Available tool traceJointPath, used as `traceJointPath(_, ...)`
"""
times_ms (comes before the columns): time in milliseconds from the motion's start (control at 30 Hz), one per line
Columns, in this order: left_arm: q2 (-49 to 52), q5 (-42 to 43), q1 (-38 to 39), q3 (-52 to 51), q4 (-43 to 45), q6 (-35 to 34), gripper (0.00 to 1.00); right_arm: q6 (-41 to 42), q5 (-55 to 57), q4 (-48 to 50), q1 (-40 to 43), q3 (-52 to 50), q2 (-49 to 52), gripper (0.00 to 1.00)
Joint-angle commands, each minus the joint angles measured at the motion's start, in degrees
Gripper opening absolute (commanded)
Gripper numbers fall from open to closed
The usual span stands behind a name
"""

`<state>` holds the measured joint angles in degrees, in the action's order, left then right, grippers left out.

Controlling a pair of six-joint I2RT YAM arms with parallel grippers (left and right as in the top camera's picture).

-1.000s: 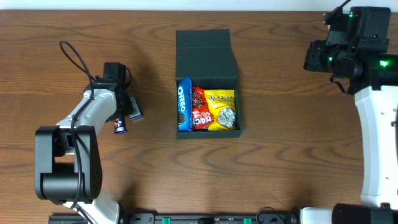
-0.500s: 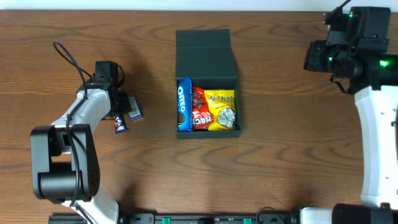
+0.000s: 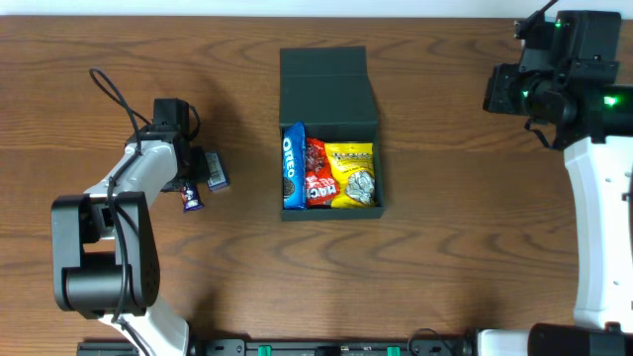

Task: Pack container
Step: 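Grasp the blue Dairy Milk bar with the left gripper, then carry the Dairy Milk bar over the green box with the left gripper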

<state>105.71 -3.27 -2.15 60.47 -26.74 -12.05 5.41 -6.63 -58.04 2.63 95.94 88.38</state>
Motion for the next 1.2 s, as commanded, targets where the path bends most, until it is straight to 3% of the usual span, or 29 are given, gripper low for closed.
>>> traceJointPath(0, 2.25, 0.35, -0.17, -0.26, -0.61, 0.26, 0.41, 0.09, -0.24, 0.00, 0.50, 0.00, -0.72, 0.02)
traceJointPath(133, 2.25, 0.35, -0.17, -0.24, -0.61, 0.26, 0.36, 0.09, -0.24, 0.00, 0.50, 0.00, -0.72, 0.01)
traceJointPath(433, 2.16, 0.35, -0.17, 1.75, -2.01, -0.35, 0.06, 0.11, -0.24, 0.00, 0.50, 0.00, -0.72, 0.02)
traceJointPath(600, 2.16, 0.13, -0.17, 9.09, -7.41, -0.35, 0.06, 0.11, -0.24, 0.22, 0.50, 0.00, -0.74, 0.01)
traceJointPath(900, 2.05, 0.37, 1.70, 32.98, -23.50, -1.86, 0.06, 0.09, 0.33, 0.61, 0.63, 0.02, -1.46, 0.02)
traceJointPath(1067, 2.03, 0.35, 8.85, 41.83, -27.65, -2.03, 0.06, 0.09, 0.83, 1.29, 3.19, 0.02, -3.89, 0.01)
traceJointPath(1167, 2.08, 0.37, 14.64, 42.05, -27.96, -5.95, 0.06, 0.09, 0.81, 1.40, 5.70, 0.02, -5.62, 0.02)
